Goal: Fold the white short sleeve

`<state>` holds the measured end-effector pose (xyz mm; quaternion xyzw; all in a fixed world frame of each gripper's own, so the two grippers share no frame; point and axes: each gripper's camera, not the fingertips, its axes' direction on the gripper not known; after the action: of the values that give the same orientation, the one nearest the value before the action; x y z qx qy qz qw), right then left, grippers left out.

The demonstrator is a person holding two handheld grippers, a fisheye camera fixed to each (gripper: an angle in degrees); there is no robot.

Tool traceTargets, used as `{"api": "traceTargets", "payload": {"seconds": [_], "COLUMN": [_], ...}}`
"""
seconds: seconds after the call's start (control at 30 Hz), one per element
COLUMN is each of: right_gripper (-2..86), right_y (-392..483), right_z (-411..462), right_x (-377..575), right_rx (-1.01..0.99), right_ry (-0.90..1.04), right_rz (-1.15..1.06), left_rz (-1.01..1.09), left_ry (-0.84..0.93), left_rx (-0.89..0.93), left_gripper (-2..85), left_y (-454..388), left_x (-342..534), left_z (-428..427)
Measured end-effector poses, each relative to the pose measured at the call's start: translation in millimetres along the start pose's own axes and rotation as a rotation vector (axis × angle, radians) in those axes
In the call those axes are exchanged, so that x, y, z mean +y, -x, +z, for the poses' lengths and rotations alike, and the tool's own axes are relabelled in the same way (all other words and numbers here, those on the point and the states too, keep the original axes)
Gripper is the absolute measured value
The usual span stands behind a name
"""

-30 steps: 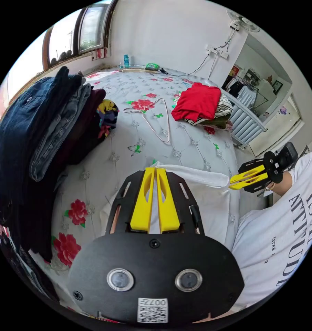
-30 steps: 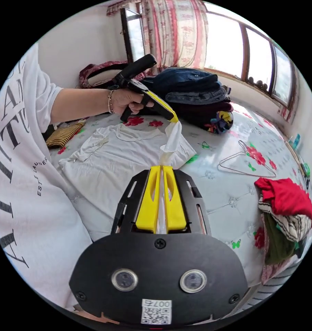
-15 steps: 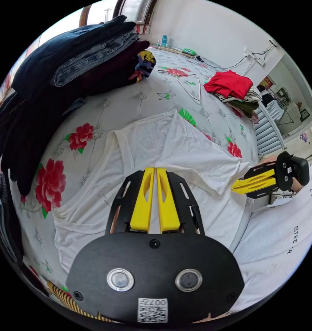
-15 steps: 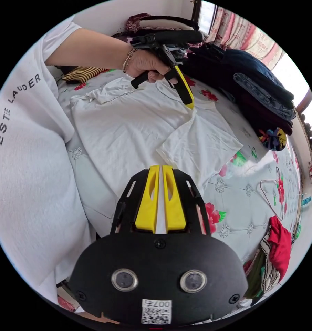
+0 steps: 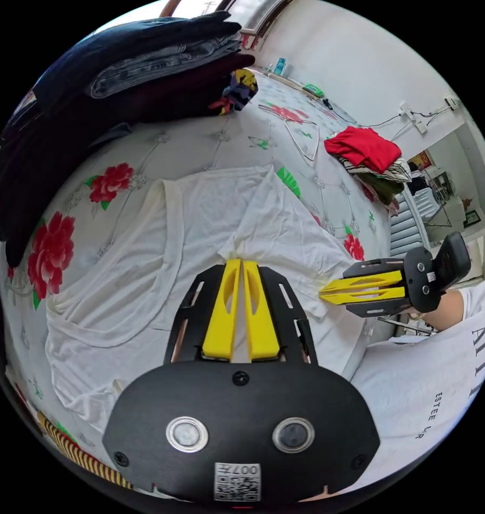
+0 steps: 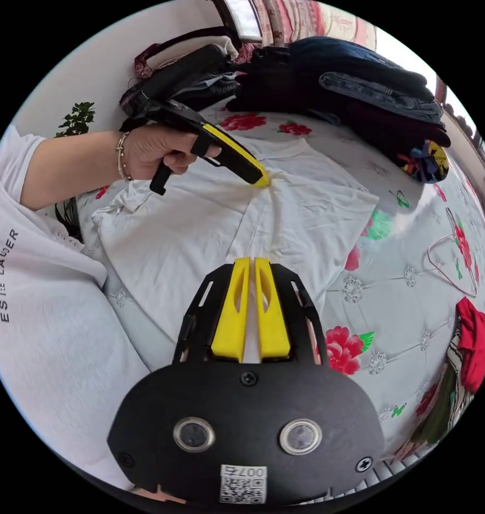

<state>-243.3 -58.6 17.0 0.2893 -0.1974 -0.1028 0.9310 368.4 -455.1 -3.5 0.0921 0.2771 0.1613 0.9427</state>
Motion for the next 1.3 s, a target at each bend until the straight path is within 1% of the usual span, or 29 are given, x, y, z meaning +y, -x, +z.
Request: {"api": "traceTargets", "payload": {"seconds": [0.03,0.1,0.17,0.3,0.37,0.43,0.5,0.57,0.63,0.7,0.73,0.77,0.83,0.87,1.0,1.07,1.1,1.13,1.17,1.2,1.23,1.27,1.3], "right_gripper": [0.6,0.8,1.3,3.0,3.5,4.2,4.5,4.6,4.4,3.3,2.4,2.0,1.0,0.8,0.1,0.1,0.0,0.0,0.0,0.0,0.0,0.0,0.0], "right_y": [-3.1,-9.2,-17.5,-41.5,-50.9,-59.2,-61.3,-62.1,-63.8,-65.5,-66.7,-68.1,-76.8,-79.2,-95.3,-104.2,-111.1,-119.2,-124.7,-137.0,-151.0,-158.3,-173.0], "right_z": [-9.2,-26.8,-42.7,-72.0,-79.3,-80.4,-78.9,-77.1,-74.1,-72.6,-74.9,-76.7,-82.5,-84.1,-97.4,-102.9,-108.7,-117.0,-121.6,-130.2,-139.6,-143.9,-150.2], "right_x": [1.3,7.5,15.4,48.4,66.0,84.4,90.0,88.4,78.7,72.7,71.3,71.4,77.0,79.2,103.4,113.9,119.4,123.2,124.5,125.5,124.9,123.9,119.4], "right_rx": [-0.003,-0.011,-0.016,-0.038,-0.038,-0.029,-0.018,-0.02,-0.032,0.032,0.039,0.027,-0.06,-0.079,-0.176,-0.264,-0.325,-0.391,-0.436,-0.539,-0.654,-0.712,-0.819], "right_ry": [-0.013,-0.058,-0.07,-0.064,-0.042,0.025,0.069,0.098,0.124,0.155,0.161,0.158,0.163,0.165,0.183,0.199,0.192,0.156,0.13,0.074,-0.014,-0.064,-0.154], "right_rz": [0.024,0.07,0.13,0.296,0.36,0.413,0.423,0.415,0.404,0.403,0.379,0.371,0.388,0.395,0.433,0.452,0.477,0.509,0.532,0.582,0.633,0.657,0.701], "left_rz": [0.013,-0.016,-0.083,-0.269,-0.347,-0.448,-0.512,-0.569,-0.573,-0.557,-0.535,-0.5,-0.408,-0.4,-0.395,-0.398,-0.411,-0.433,-0.448,-0.477,-0.496,-0.498,-0.505], "left_ry": [-0.052,-0.096,-0.09,-0.097,-0.086,-0.019,0.027,0.056,0.067,0.111,0.117,0.113,0.133,0.138,0.18,0.181,0.174,0.154,0.138,0.101,0.036,-0.002,-0.075], "left_rx": [-0.022,-0.071,-0.084,-0.145,-0.177,-0.205,-0.219,-0.192,-0.158,-0.164,-0.218,-0.236,-0.234,-0.231,-0.077,0.01,0.094,0.212,0.28,0.417,0.517,0.544,0.571], "left_gripper": [-0.7,-0.8,-0.7,1.2,3.0,5.2,6.1,7.4,9.2,9.2,7.7,7.0,2.6,2.1,0.7,0.4,0.4,0.3,0.3,0.4,0.4,0.4,0.5], "left_y": [-1.9,3.8,19.5,54.0,60.8,64.4,63.5,63.1,59.2,57.5,53.8,51.3,47.7,49.0,74.0,87.3,100.3,117.3,127.2,149.2,172.0,183.3,206.4], "left_x": [8.7,26.9,50.2,139.8,188.0,249.5,288.0,313.2,323.5,319.5,314.1,310.9,301.7,301.2,316.5,326.7,332.1,335.1,335.8,335.5,332.9,330.7,324.7], "left_z": [-13.1,-32.4,-49.4,-98.2,-115.8,-125.5,-124.2,-117.5,-100.7,-81.4,-76.3,-74.3,-66.1,-65.3,-73.1,-81.7,-88.2,-94.6,-97.6,-103.0,-110.3,-114.9,-123.7]}}
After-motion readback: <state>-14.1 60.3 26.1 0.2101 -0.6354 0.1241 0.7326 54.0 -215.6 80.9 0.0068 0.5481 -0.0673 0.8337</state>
